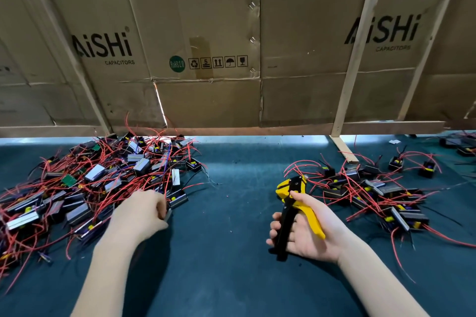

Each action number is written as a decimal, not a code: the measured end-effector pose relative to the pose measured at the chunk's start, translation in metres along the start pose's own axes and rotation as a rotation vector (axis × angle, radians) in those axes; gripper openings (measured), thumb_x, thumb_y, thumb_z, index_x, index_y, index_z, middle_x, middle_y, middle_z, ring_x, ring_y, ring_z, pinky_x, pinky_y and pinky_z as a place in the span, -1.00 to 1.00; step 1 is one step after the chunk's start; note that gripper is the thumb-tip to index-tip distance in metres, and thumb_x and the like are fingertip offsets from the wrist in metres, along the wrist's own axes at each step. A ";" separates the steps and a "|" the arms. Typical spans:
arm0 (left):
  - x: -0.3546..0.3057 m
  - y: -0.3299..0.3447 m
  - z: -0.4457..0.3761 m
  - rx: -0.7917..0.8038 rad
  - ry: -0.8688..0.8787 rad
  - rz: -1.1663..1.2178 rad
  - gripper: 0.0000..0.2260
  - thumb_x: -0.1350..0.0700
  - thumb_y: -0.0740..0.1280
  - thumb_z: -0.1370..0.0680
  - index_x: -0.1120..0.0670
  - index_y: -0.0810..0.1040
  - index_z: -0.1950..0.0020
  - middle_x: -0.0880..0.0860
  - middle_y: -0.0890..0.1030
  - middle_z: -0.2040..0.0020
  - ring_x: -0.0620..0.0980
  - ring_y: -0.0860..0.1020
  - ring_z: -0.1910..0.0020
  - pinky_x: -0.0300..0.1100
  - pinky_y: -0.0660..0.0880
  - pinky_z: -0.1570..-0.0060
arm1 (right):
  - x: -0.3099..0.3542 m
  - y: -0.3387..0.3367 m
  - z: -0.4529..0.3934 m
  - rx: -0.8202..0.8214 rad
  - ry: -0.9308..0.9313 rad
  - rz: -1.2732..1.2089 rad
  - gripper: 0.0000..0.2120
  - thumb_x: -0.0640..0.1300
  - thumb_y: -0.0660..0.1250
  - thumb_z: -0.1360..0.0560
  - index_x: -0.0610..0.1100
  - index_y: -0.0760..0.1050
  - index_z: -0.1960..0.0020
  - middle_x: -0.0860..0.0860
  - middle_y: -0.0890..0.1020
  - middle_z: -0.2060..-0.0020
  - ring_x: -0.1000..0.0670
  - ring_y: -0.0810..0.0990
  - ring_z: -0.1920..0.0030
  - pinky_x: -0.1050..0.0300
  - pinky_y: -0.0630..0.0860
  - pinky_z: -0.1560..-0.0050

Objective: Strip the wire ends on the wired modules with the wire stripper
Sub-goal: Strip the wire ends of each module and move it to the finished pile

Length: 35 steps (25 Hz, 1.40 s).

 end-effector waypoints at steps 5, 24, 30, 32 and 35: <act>-0.095 0.020 0.016 0.075 0.457 0.066 -0.93 0.09 0.44 -0.38 -0.05 0.57 0.23 -0.10 0.56 0.21 -0.05 0.55 0.13 -0.17 0.50 0.07 | 0.000 0.000 0.001 0.012 -0.007 -0.001 -0.52 0.12 0.33 -0.40 -0.32 0.44 0.03 -0.23 0.53 0.25 -0.23 0.59 0.25 -0.18 0.57 0.03; -0.147 0.060 -0.020 -0.128 0.454 1.065 -0.86 0.15 0.28 -0.62 0.04 0.62 0.06 -0.04 0.61 0.33 -0.15 0.51 0.32 -0.28 0.40 0.24 | 0.000 -0.001 0.001 0.082 -0.015 0.056 -0.72 -0.08 0.23 -0.30 -0.28 0.44 0.13 -0.22 0.50 0.25 -0.20 0.54 0.28 -0.12 0.55 0.06; -0.144 0.065 -0.018 -0.089 0.513 0.981 -0.89 0.07 0.26 -0.63 -0.07 0.53 0.08 0.01 0.56 0.45 -0.09 0.40 0.46 -0.27 0.35 0.37 | -0.001 0.005 0.005 0.236 -0.045 0.163 -0.71 -0.06 0.21 -0.27 -0.26 0.44 0.15 -0.20 0.47 0.28 -0.18 0.51 0.26 -0.09 0.54 0.04; -0.141 0.064 -0.020 -0.152 0.522 0.905 -0.90 0.06 0.29 -0.60 -0.09 0.51 0.11 0.00 0.54 0.48 -0.06 0.40 0.48 -0.17 0.39 0.36 | -0.001 0.004 0.006 0.275 -0.056 0.171 -0.70 -0.06 0.18 -0.27 -0.26 0.44 0.14 -0.20 0.47 0.28 -0.19 0.51 0.26 -0.10 0.53 0.04; -0.138 0.063 -0.021 -0.238 0.513 0.860 -0.91 0.07 0.31 -0.58 -0.08 0.50 0.12 -0.01 0.51 0.46 0.10 0.45 0.42 -0.02 0.47 0.29 | 0.000 0.004 0.006 0.305 -0.054 0.177 -0.69 -0.05 0.17 -0.27 -0.27 0.46 0.15 -0.20 0.47 0.29 -0.18 0.51 0.27 -0.09 0.54 0.08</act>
Point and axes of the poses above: each hand's wrist, its own z-axis away from the middle knuckle, its own y-axis out of the palm, x = y × z, the point moved 5 cm from there along -z, towards the middle knuckle
